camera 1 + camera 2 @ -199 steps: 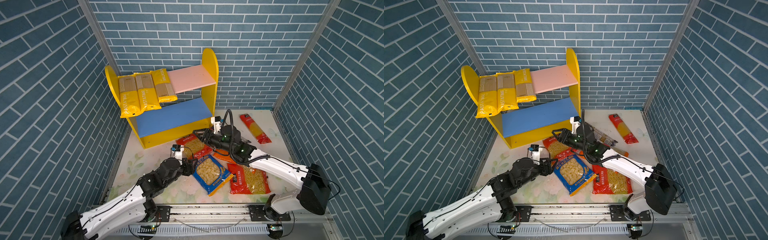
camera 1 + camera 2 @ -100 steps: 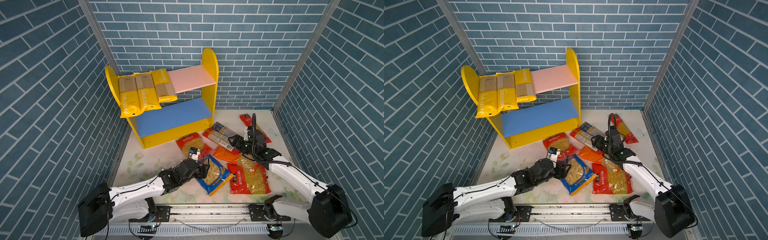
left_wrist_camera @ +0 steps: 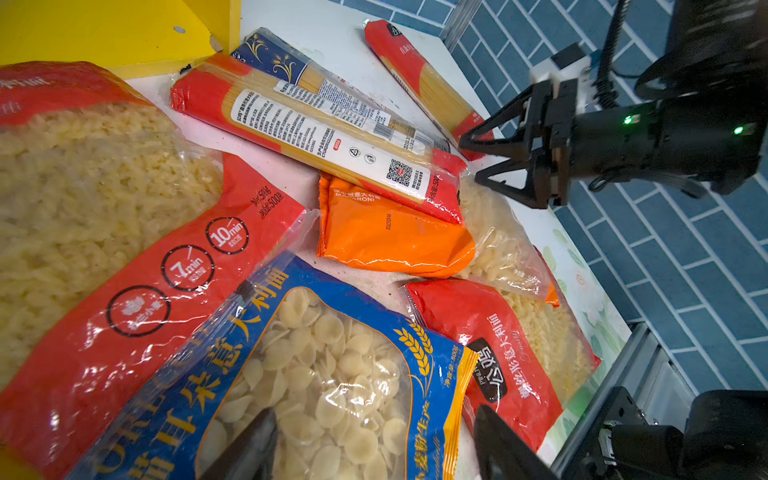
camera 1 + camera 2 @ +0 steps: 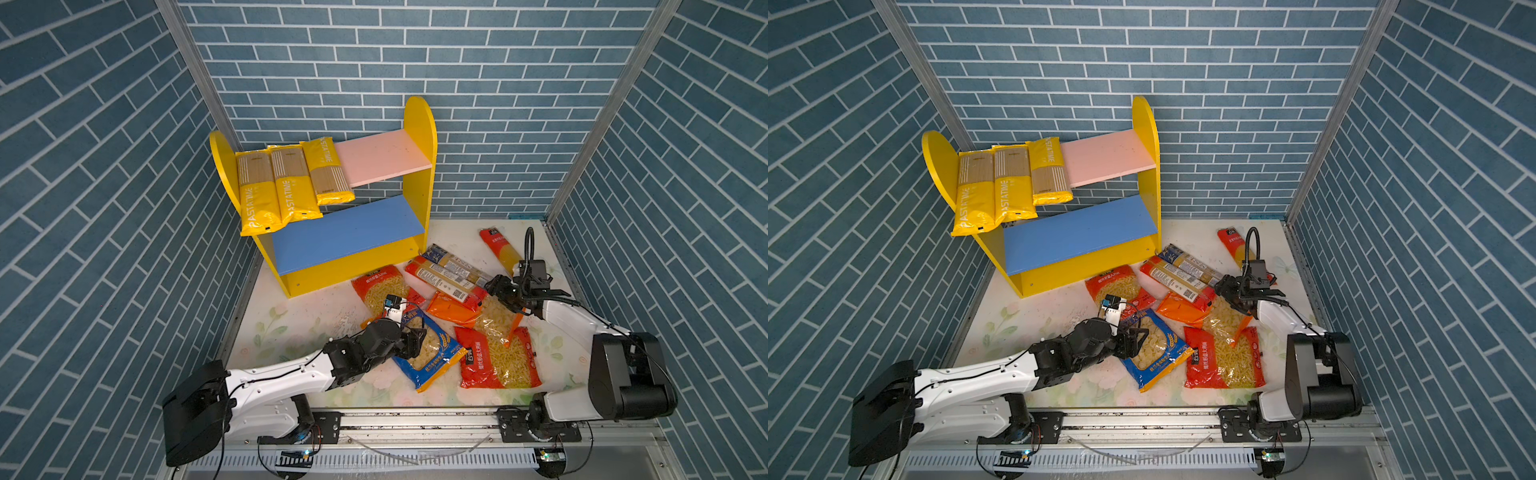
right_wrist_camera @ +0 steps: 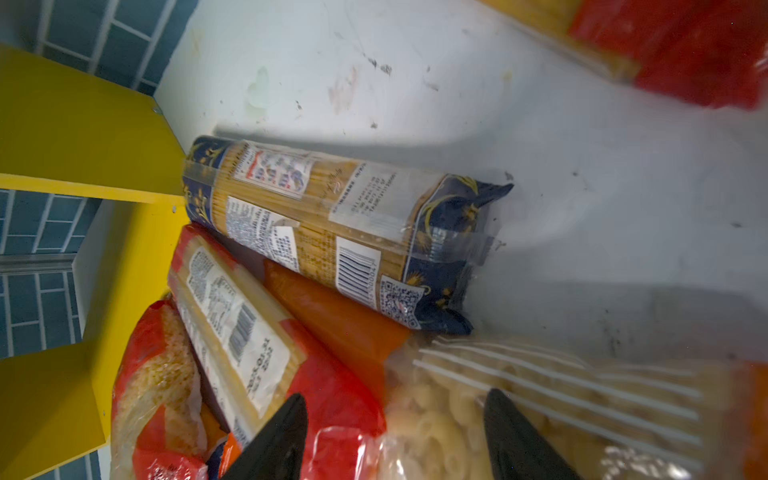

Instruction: Place and organize the pasta boxes and bags onto the shelf

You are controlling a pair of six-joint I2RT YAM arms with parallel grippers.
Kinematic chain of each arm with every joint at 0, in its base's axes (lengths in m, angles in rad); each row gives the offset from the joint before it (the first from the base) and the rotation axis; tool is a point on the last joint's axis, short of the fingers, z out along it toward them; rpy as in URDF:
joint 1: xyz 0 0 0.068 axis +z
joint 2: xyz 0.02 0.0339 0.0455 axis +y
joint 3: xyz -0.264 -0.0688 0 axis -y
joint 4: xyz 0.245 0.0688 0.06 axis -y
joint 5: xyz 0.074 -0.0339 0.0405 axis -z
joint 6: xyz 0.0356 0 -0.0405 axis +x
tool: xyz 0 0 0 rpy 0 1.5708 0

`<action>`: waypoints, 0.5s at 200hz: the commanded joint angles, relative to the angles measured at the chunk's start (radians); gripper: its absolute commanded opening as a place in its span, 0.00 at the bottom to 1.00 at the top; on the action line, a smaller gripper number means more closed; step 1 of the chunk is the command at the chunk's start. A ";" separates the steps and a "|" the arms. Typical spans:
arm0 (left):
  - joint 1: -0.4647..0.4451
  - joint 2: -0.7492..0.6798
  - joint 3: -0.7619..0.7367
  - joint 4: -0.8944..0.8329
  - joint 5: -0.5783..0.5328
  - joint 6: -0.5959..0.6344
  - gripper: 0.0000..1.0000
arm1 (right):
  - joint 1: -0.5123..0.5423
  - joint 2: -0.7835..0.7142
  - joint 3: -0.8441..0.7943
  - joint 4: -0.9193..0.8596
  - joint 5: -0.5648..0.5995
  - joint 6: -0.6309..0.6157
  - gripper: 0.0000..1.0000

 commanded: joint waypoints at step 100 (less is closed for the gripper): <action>-0.008 -0.003 -0.029 0.019 -0.028 -0.007 0.75 | 0.014 0.117 0.032 0.165 -0.321 0.008 0.61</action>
